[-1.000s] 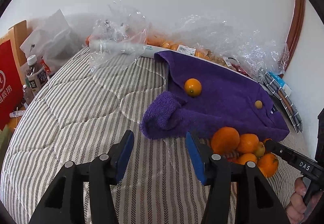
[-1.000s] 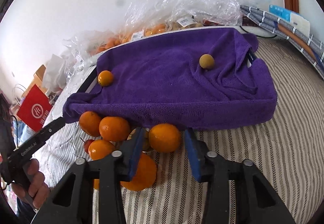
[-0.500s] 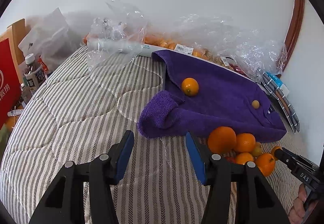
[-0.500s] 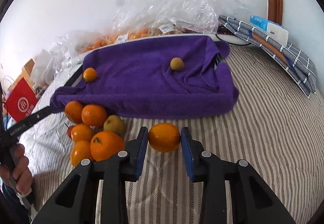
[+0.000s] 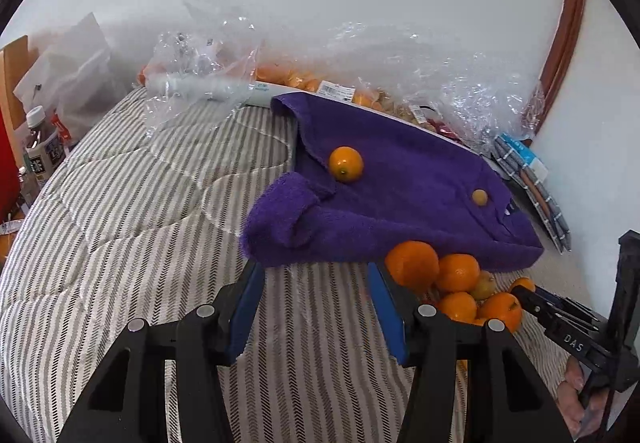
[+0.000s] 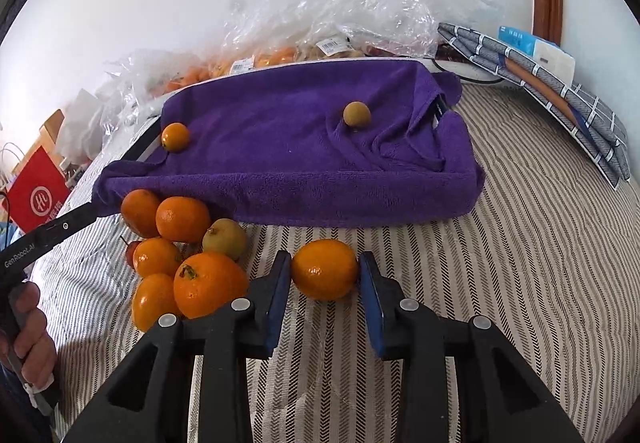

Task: Organize fruits
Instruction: 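Grasp a large orange with the left tool while the right tool holds its orange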

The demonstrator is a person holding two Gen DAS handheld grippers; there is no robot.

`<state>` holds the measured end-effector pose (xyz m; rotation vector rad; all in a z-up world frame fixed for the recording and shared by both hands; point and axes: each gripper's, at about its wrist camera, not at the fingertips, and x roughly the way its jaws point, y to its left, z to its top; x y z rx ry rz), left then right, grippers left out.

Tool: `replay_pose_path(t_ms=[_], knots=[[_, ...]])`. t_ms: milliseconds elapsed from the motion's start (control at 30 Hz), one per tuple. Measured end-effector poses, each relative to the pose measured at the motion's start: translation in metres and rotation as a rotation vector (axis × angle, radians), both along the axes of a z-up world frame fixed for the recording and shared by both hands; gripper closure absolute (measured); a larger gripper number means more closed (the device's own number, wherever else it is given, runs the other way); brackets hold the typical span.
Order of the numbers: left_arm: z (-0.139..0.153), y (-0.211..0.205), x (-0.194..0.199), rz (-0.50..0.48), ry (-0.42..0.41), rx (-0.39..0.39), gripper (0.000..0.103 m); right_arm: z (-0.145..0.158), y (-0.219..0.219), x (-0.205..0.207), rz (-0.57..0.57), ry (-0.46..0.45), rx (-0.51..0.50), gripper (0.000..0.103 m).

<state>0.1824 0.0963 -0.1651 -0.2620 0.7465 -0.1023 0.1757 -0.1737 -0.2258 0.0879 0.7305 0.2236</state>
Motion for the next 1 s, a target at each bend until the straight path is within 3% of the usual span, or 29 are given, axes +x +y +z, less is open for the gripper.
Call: replay_pose_path(t_ms=[100, 333, 500, 700, 767, 1000], knots=[[0.002, -0.007, 0.0, -0.06, -0.005, -0.03, 0.052, 0.001, -0.005, -0.004, -0.005, -0.019, 0.028, 0.069], [-0.005, -0.038, 0.022, -0.161, 0.076, -0.129, 0.052, 0.003, -0.02, -0.006, -0.003, -0.036, 0.127, 0.069], [-0.016, -0.059, 0.032, -0.141, 0.119, -0.064, 0.052, 0.004, -0.017, -0.009, 0.043, -0.049, 0.129, 0.069], [-0.022, -0.057, 0.035, -0.116, 0.124, -0.075, 0.054, 0.003, -0.024, -0.008, 0.039, -0.045, 0.169, 0.069], [-0.021, -0.056, 0.034, -0.134, 0.111, -0.081, 0.064, 0.003, -0.023, -0.009, 0.037, -0.048, 0.166, 0.069], [-0.013, -0.054, 0.022, -0.106, 0.046, -0.043, 0.064, 0.003, -0.02, -0.009, 0.039, -0.045, 0.154, 0.069]])
